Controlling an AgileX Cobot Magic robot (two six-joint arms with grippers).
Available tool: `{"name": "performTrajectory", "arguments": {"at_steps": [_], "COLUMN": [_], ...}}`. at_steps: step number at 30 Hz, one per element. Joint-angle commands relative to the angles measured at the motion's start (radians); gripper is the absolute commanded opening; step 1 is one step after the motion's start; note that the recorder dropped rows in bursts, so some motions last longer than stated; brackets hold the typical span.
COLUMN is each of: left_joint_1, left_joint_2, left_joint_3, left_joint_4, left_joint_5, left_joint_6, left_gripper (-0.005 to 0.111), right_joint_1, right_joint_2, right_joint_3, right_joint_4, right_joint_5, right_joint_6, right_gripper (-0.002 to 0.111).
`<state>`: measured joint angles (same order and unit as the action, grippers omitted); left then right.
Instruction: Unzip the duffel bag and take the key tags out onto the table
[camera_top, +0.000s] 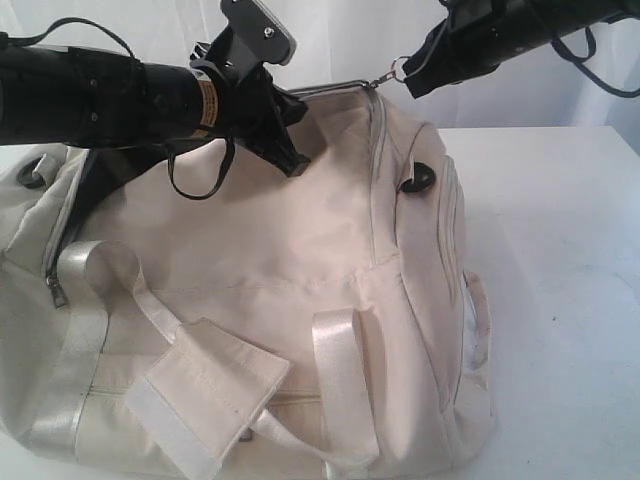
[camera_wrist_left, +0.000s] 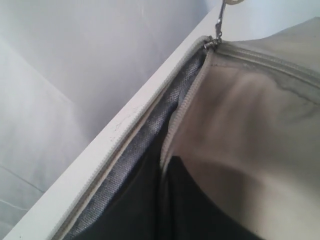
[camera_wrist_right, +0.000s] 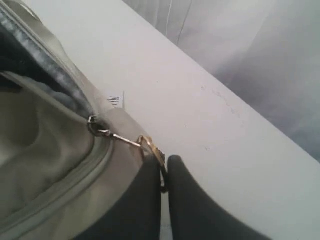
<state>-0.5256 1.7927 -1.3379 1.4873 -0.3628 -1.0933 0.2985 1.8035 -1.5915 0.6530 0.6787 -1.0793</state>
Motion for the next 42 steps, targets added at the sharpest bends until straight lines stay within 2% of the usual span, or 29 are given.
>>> {"name": "performTrajectory", "arguments": {"at_steps": [1, 8, 11, 17, 27, 35, 42], "left_joint_1": [0.025, 0.025, 0.025, 0.025, 0.025, 0.025, 0.025], "left_joint_2": [-0.013, -0.023, -0.049, -0.099, -0.045, 0.044, 0.070], "left_joint_3": [0.012, 0.012, 0.012, 0.010, 0.004, -0.103, -0.116], "left_joint_4": [0.017, 0.036, 0.039, 0.039, 0.035, 0.035, 0.039], "left_joint_5": [0.019, 0.012, 0.018, 0.041, 0.154, 0.174, 0.167], "left_joint_6": [-0.006, -0.006, -0.011, 0.022, 0.274, 0.286, 0.219], "left_gripper": [0.009, 0.056, 0.064, 0.064, 0.064, 0.061, 0.061], "right_joint_1": [-0.039, -0.039, -0.037, -0.005, 0.069, 0.069, 0.069], "right_joint_2": [-0.047, -0.053, -0.053, -0.053, -0.050, -0.050, -0.050], "right_joint_3": [-0.012, -0.012, -0.012, 0.000, 0.011, 0.011, 0.011], "right_joint_4": [-0.017, -0.017, -0.017, -0.017, -0.021, -0.021, -0.021], "right_joint_5": [-0.077, 0.047, 0.061, 0.105, 0.154, 0.158, 0.137], "right_joint_6": [0.003, 0.003, 0.003, 0.003, -0.065, -0.065, -0.066], "right_gripper": [0.000, 0.000, 0.000, 0.000, 0.000, 0.000, 0.000]}}
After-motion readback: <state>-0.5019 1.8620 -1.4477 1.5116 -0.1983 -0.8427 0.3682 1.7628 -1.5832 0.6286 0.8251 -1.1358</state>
